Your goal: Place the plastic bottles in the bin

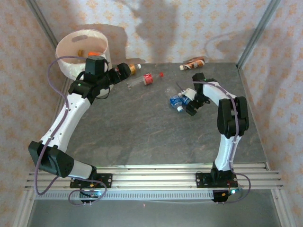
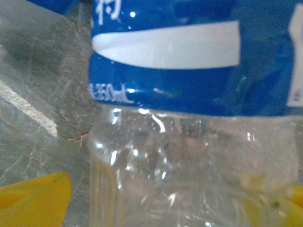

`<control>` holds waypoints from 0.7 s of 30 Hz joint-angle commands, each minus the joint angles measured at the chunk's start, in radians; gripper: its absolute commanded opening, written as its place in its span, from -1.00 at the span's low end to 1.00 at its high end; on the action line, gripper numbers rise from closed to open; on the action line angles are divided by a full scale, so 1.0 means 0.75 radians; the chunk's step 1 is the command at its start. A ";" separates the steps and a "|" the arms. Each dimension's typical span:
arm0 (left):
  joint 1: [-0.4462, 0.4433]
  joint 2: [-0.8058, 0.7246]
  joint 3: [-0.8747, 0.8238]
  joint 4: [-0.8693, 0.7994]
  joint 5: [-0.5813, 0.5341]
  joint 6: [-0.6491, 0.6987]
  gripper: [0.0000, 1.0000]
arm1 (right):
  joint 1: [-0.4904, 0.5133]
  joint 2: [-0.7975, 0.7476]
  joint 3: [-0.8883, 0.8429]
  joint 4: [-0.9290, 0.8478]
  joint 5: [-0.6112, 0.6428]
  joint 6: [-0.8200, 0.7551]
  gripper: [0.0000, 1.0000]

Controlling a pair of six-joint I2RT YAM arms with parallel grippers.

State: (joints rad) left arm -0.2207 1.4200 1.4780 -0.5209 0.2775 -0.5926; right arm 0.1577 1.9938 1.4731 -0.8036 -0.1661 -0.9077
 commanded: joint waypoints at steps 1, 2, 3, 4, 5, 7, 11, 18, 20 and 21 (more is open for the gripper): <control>0.012 -0.003 0.003 -0.023 -0.034 0.021 1.00 | -0.004 0.021 -0.045 0.053 0.077 -0.015 0.65; 0.011 0.001 0.005 -0.026 -0.034 0.020 1.00 | -0.004 0.013 -0.059 0.073 0.080 -0.012 0.61; 0.013 0.004 0.006 -0.027 -0.033 0.020 1.00 | -0.004 0.002 -0.072 0.090 0.080 -0.006 0.58; 0.014 0.006 0.007 -0.029 -0.035 0.018 1.00 | -0.005 -0.013 -0.084 0.105 0.081 0.004 0.54; 0.014 0.006 0.005 -0.026 -0.034 0.016 1.00 | -0.006 -0.029 -0.091 0.118 0.077 0.012 0.50; 0.014 0.007 -0.001 -0.024 -0.033 0.013 1.00 | -0.011 -0.057 -0.100 0.128 0.066 0.038 0.39; 0.015 0.007 -0.011 -0.023 -0.035 0.006 1.00 | -0.030 -0.105 -0.115 0.144 0.048 0.083 0.13; 0.018 -0.003 -0.019 -0.013 0.008 0.015 1.00 | -0.036 -0.274 -0.210 0.226 0.032 0.191 -0.10; 0.018 -0.005 -0.036 0.030 0.083 0.008 1.00 | -0.036 -0.356 -0.256 0.281 -0.008 0.265 -0.18; 0.015 -0.003 -0.046 0.053 0.119 0.002 1.00 | -0.036 -0.394 -0.277 0.308 -0.021 0.309 -0.19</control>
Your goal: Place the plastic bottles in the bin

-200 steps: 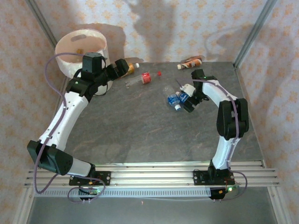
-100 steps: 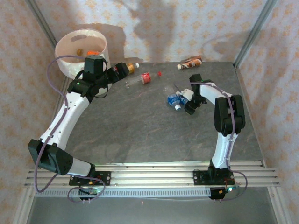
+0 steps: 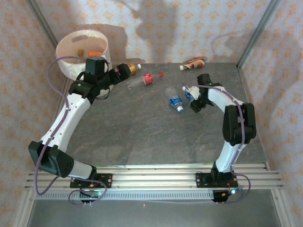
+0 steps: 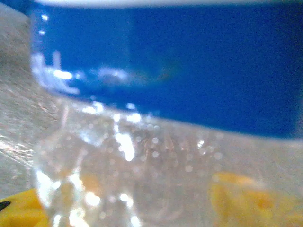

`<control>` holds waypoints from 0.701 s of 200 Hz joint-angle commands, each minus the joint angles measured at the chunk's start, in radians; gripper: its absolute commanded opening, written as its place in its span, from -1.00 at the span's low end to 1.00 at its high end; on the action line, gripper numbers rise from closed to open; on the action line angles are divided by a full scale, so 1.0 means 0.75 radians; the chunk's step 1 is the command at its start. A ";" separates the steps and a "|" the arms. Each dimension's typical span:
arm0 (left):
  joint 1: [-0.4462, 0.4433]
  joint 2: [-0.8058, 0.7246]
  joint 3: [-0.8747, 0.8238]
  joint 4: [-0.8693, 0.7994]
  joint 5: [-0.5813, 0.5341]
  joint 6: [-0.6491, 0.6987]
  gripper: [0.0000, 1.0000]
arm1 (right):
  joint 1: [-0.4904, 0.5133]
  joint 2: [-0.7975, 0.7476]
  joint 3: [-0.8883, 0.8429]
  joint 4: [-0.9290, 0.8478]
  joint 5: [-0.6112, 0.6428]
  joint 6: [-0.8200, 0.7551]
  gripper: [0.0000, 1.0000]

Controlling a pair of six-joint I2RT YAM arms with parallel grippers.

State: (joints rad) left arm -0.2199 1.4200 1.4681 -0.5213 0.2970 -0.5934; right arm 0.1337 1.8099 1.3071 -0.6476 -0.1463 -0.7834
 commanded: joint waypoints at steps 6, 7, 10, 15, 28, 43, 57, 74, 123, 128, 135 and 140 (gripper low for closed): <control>0.014 -0.003 -0.051 0.096 0.152 -0.023 1.00 | -0.002 -0.226 -0.114 0.173 -0.078 0.217 -0.21; 0.013 -0.003 -0.051 0.100 0.156 -0.026 1.00 | -0.002 -0.235 -0.120 0.180 -0.081 0.223 -0.21; 0.013 0.000 -0.058 0.112 0.167 -0.031 0.99 | -0.002 -0.267 -0.143 0.209 -0.090 0.244 -0.23; 0.012 -0.001 -0.066 0.127 0.184 -0.043 1.00 | -0.002 -0.296 -0.168 0.242 -0.099 0.267 -0.24; 0.009 0.003 -0.084 0.155 0.211 -0.065 1.00 | -0.002 -0.394 -0.244 0.339 -0.124 0.344 -0.26; 0.001 0.009 -0.101 0.187 0.248 -0.074 1.00 | 0.003 -0.496 -0.308 0.401 -0.174 0.445 -0.30; -0.013 0.019 -0.115 0.221 0.306 -0.074 1.00 | 0.022 -0.582 -0.373 0.461 -0.229 0.555 -0.31; -0.042 0.033 -0.128 0.258 0.378 -0.063 1.00 | 0.059 -0.686 -0.488 0.571 -0.349 0.676 -0.31; -0.173 0.075 -0.135 0.270 0.415 -0.032 1.00 | 0.166 -0.815 -0.673 0.768 -0.528 1.047 -0.34; -0.187 0.079 -0.135 0.278 0.423 -0.032 0.99 | 0.174 -0.823 -0.685 0.792 -0.541 1.072 -0.34; -0.207 0.085 -0.139 0.298 0.441 -0.033 1.00 | 0.185 -0.828 -0.708 0.827 -0.577 1.109 -0.34; -0.221 0.092 -0.140 0.315 0.458 -0.032 1.00 | 0.192 -0.827 -0.716 0.845 -0.599 1.123 -0.33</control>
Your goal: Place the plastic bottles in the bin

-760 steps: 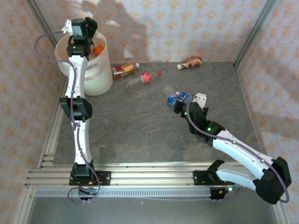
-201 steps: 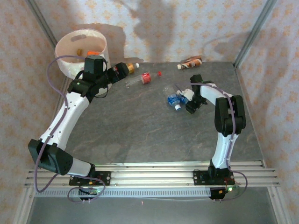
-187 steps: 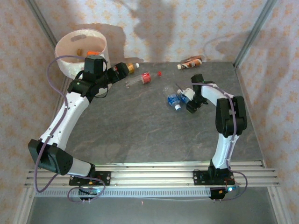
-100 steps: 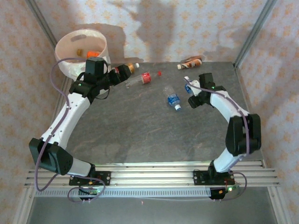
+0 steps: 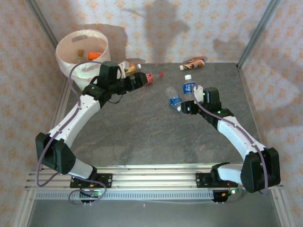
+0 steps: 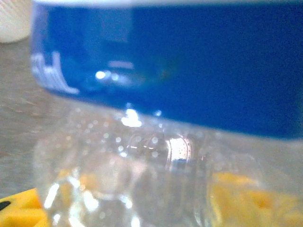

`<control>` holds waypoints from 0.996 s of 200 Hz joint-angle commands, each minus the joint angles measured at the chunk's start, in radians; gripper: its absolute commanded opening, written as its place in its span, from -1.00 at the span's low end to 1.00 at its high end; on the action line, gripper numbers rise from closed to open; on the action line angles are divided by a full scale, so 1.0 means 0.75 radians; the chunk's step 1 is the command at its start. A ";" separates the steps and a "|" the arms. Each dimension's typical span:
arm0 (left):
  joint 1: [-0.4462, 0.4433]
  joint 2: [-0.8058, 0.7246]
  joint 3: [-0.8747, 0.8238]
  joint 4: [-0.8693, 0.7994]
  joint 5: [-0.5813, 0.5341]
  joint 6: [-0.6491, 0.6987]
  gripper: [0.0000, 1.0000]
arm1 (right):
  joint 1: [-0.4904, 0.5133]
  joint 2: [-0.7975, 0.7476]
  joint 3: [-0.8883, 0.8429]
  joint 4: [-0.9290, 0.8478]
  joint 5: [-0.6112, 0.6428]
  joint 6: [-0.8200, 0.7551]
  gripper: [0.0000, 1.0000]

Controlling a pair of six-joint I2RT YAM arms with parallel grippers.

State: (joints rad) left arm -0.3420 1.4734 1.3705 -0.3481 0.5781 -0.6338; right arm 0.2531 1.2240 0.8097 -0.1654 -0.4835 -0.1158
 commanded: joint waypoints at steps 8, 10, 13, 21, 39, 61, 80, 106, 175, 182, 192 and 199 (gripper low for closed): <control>-0.081 0.032 -0.010 0.109 0.110 0.026 1.00 | 0.044 -0.047 -0.067 0.233 -0.189 0.257 -0.33; -0.086 0.035 -0.011 0.114 0.116 0.027 1.00 | 0.046 -0.046 -0.071 0.241 -0.206 0.266 -0.33; -0.095 0.040 -0.009 0.121 0.123 0.029 1.00 | 0.048 -0.047 -0.073 0.249 -0.218 0.270 -0.33; -0.116 0.058 -0.004 0.135 0.147 0.037 1.00 | 0.056 -0.047 -0.077 0.266 -0.260 0.283 -0.32; -0.148 0.108 0.010 0.198 0.235 0.028 1.00 | 0.063 -0.046 -0.065 0.272 -0.371 0.291 -0.32; -0.183 0.163 0.035 0.276 0.349 0.020 1.00 | 0.065 -0.045 -0.040 0.326 -0.584 0.336 -0.31; -0.202 0.202 0.072 0.281 0.391 0.039 1.00 | 0.072 -0.036 -0.010 0.341 -0.693 0.372 -0.31; -0.215 0.232 0.072 0.379 0.439 -0.009 1.00 | 0.111 -0.013 0.031 0.311 -0.730 0.366 -0.31; -0.235 0.239 0.057 0.501 0.479 -0.027 0.88 | 0.212 0.114 0.117 0.380 -0.802 0.433 -0.30; -0.237 0.237 0.055 0.505 0.483 -0.018 0.85 | 0.212 0.126 0.131 0.385 -0.826 0.441 -0.30; -0.238 0.231 0.051 0.503 0.463 -0.008 0.81 | 0.212 0.138 0.146 0.395 -0.858 0.445 -0.31; -0.238 0.225 0.048 0.501 0.446 0.001 0.81 | 0.212 0.141 0.151 0.403 -0.871 0.449 -0.30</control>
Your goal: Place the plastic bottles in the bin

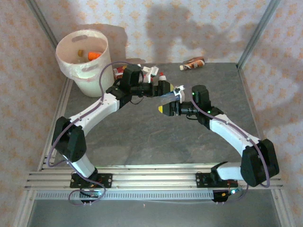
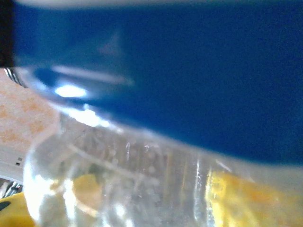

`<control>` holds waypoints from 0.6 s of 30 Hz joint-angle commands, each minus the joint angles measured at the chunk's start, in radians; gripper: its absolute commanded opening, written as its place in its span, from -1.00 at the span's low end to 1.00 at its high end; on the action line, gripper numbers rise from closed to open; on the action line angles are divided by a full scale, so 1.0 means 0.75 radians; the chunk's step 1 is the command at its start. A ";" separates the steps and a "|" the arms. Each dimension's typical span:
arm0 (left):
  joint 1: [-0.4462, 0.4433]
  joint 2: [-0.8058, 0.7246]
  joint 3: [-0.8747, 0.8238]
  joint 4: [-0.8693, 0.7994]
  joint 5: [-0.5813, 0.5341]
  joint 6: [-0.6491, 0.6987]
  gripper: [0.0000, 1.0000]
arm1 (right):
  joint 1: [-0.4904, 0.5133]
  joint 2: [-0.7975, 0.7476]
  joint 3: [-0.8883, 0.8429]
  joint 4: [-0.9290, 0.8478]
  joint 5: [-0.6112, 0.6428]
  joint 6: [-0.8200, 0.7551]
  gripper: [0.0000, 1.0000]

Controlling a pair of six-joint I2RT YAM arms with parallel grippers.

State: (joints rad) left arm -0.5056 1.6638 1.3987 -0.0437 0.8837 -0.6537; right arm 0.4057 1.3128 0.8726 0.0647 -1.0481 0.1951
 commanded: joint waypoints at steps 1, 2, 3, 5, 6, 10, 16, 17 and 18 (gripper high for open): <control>-0.020 -0.029 0.011 0.094 0.038 0.028 0.80 | 0.009 0.023 0.068 0.099 -0.120 0.036 -0.30; -0.019 -0.030 0.013 0.093 0.035 0.035 0.80 | 0.008 0.024 0.068 0.118 -0.132 0.046 -0.30; -0.020 -0.026 0.020 0.088 0.039 0.041 0.79 | 0.008 0.024 0.068 0.137 -0.138 0.058 -0.30; -0.019 -0.020 0.031 0.083 0.037 0.043 0.68 | 0.009 0.023 0.068 0.157 -0.141 0.078 -0.30; -0.020 -0.018 0.030 0.094 0.040 0.040 0.56 | 0.009 0.021 0.068 0.159 -0.140 0.083 -0.30; -0.019 -0.006 0.021 0.121 0.053 0.026 0.24 | 0.009 0.006 0.042 0.194 -0.097 0.122 -0.24; -0.019 -0.029 -0.016 0.103 -0.046 0.032 0.01 | 0.009 -0.049 -0.007 0.197 0.016 0.130 0.29; -0.019 -0.029 -0.016 0.098 -0.064 0.033 -0.01 | 0.009 -0.059 -0.015 0.195 0.032 0.121 0.43; -0.019 -0.030 -0.015 0.090 -0.090 0.033 -0.04 | 0.008 -0.072 -0.020 0.178 0.062 0.110 0.57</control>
State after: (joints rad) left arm -0.5076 1.6634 1.3987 0.0216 0.9005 -0.6476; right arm 0.4038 1.3056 0.8757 0.1608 -1.0752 0.2924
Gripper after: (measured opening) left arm 0.589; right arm 0.709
